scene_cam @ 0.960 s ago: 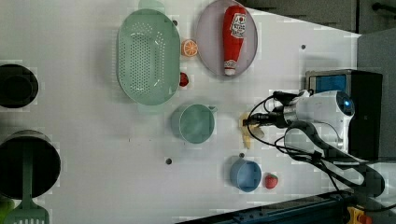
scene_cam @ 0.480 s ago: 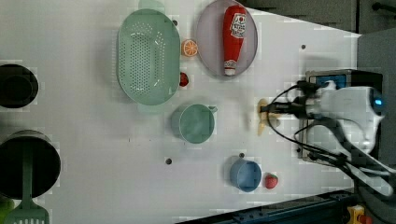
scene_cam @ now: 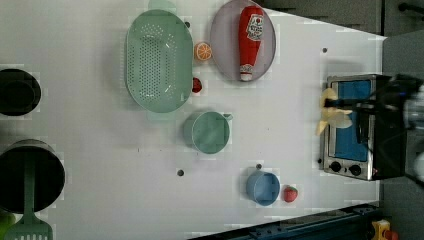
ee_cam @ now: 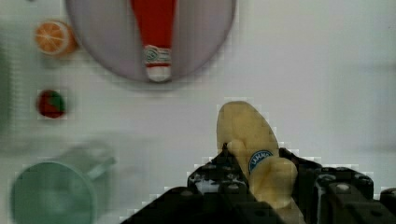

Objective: Pick Banana and place it in mug.

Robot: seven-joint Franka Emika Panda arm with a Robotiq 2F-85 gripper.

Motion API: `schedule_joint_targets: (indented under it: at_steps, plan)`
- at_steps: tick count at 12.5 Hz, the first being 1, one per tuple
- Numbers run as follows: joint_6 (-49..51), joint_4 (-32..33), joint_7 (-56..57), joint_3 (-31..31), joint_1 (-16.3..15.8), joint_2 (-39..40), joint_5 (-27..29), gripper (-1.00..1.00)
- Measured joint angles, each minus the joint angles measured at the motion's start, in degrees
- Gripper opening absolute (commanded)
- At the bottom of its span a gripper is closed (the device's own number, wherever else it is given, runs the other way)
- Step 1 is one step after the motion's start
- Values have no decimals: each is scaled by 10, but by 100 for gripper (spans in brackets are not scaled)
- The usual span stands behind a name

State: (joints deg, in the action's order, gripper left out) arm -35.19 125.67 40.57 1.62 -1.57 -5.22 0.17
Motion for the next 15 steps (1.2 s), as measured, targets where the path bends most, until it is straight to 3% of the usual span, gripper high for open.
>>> schedule_joint_targets:
  at_steps: [3,6,9,13,15]
  plan:
    - [118,-60,-34,-28,3,-41,9,-30]
    - [140,-77,-133,-94,16,-56,-6,-30]
    - [155,-79,-240,-177,4,-31,13,-30]
    - [133,-58,-365,-253,-43,24,19,-30]
    - [54,-27,-394,-268,-48,41,23,-30]
